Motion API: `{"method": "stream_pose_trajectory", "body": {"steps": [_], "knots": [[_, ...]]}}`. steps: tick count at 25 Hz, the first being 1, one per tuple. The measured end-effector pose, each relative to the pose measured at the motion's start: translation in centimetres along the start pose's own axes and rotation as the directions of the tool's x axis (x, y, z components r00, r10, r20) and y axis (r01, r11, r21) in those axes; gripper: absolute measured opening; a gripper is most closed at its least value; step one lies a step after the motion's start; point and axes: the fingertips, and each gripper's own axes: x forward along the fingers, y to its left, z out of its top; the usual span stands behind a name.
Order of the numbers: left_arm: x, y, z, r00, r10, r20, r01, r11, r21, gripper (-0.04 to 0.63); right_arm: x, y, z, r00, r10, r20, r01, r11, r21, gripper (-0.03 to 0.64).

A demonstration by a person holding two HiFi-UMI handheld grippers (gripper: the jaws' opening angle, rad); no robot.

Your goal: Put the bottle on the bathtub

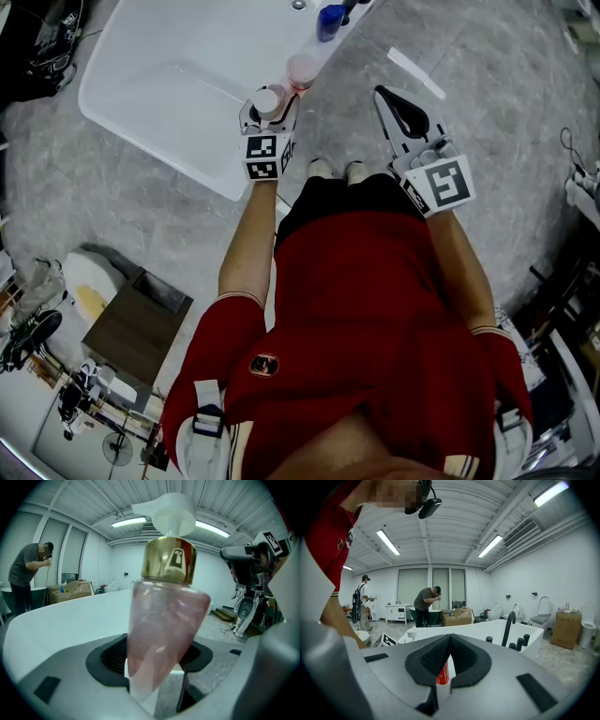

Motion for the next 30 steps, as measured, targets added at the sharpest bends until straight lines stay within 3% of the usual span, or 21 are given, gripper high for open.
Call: {"method": "stream_pose_trajectory", "body": {"steps": [5,24,30], "knots": [[-0.3,0.0,-0.2,1.000,0.028,0.000,-0.028,1.000,-0.004,0.310,-0.3,0.1,0.0,1.000,0.010,0.002,-0.010,1.000,-0.002,-0.005],[-8.0,-0.7,2.8,0.990,0.132,0.057,-0.133,0.991,-0.002,0.314,-2.3,2.2,2.3,0.995,0.098,0.034,-0.098,0.995,-0.003,-0.005],[-11.1,-2.0,4.5,0.981,0.159,0.110,-0.158,0.987,-0.018,0.314,-3.0,3.2,2.8,0.990,0.135,0.045,-0.135,0.991,-0.003,-0.005]]}}
